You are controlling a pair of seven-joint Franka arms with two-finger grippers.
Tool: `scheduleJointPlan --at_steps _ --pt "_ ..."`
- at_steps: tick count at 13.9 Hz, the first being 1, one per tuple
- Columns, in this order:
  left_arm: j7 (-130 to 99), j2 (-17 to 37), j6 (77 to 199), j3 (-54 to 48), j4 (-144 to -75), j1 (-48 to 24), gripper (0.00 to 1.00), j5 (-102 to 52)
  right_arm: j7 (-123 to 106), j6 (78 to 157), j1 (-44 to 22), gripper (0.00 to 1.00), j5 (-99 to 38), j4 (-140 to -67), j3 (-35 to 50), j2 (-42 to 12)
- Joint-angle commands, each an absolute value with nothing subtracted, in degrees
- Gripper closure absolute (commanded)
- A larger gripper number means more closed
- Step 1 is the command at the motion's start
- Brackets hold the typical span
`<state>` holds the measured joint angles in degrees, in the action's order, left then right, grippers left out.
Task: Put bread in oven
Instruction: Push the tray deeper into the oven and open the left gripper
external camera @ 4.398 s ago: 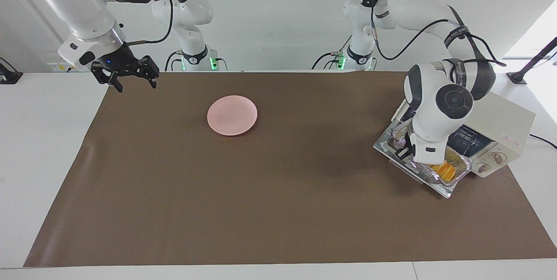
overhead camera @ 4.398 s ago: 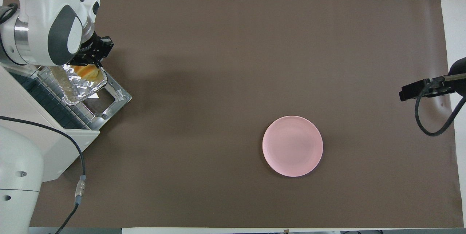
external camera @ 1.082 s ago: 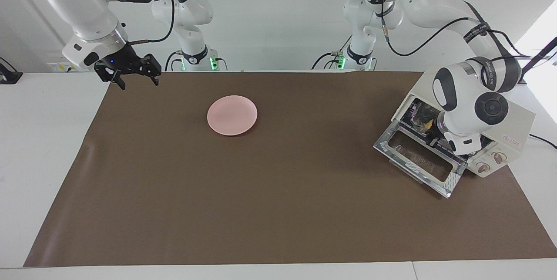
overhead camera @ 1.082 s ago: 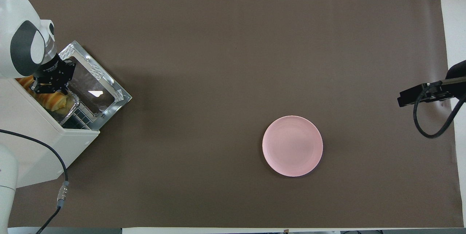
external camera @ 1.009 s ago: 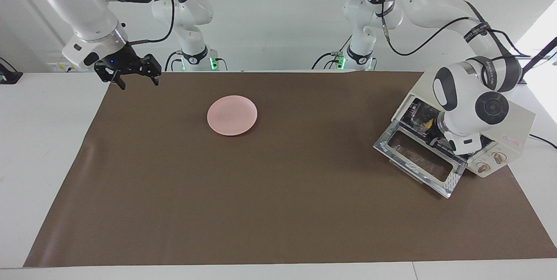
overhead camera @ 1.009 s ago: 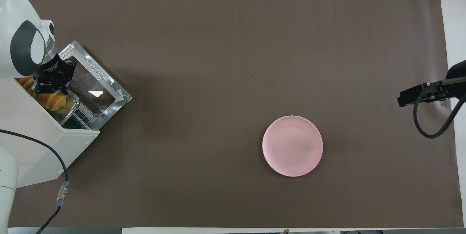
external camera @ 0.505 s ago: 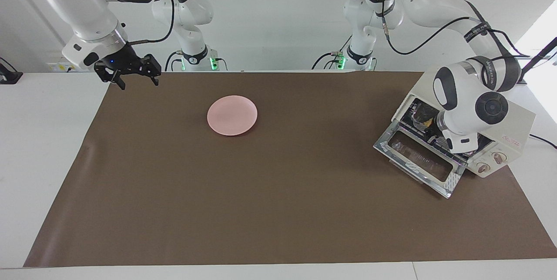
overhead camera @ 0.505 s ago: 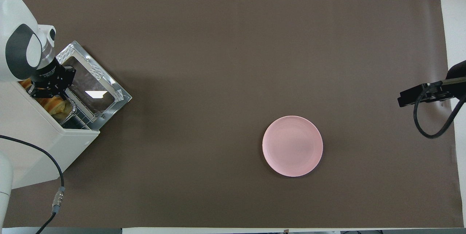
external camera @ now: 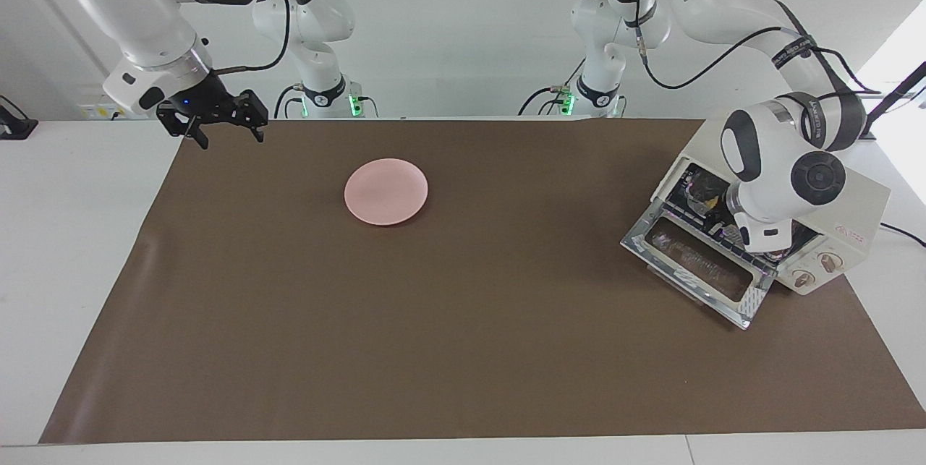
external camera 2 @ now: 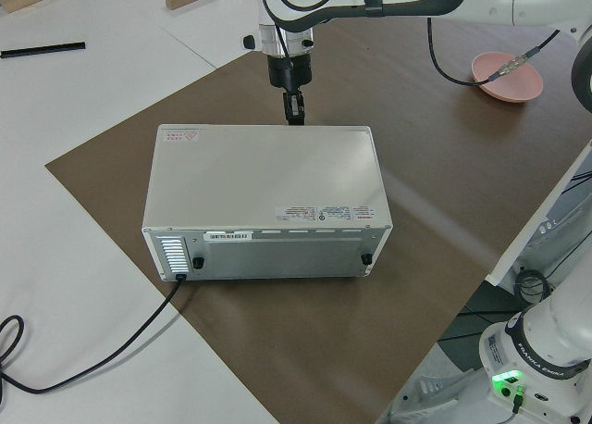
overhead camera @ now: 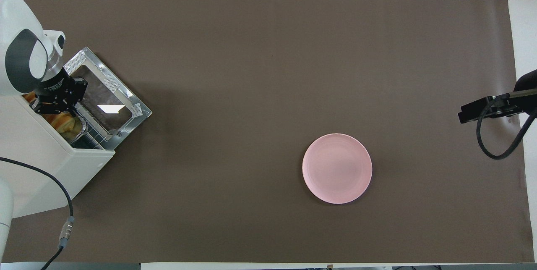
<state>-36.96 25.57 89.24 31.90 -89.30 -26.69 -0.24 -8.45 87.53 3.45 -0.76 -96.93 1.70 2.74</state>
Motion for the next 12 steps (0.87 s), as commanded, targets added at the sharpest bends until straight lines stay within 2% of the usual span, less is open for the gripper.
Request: scheduleJointPlan --at_steps 1,2,4,6,12 --pt "-35.95 23.47 90.7 32.17 -91.49 -26.89 0.56 1.05 -9.67 86.92 4.75 0.0 -0.26 -97.47 2.02 3.6" --pt "-36.03 23.55 90.79 32.17 -91.49 -26.89 0.25 1.14 -9.67 86.92 4.75 0.0 -0.26 -97.47 2.02 3.6" --pt "-35.95 23.55 91.05 32.17 -91.32 -26.89 0.19 1.14 -9.76 86.84 4.48 0.0 -0.26 -97.47 2.11 3.6" --pt "-35.95 23.55 91.14 32.17 -90.88 -26.98 0.0 1.14 -9.67 86.84 4.39 0.0 -0.26 -97.47 2.11 3.6" --pt "-28.58 21.98 91.49 32.08 -85.7 -27.07 0.0 1.05 -9.67 86.84 4.39 0.0 -0.26 -97.47 2.11 3.6"
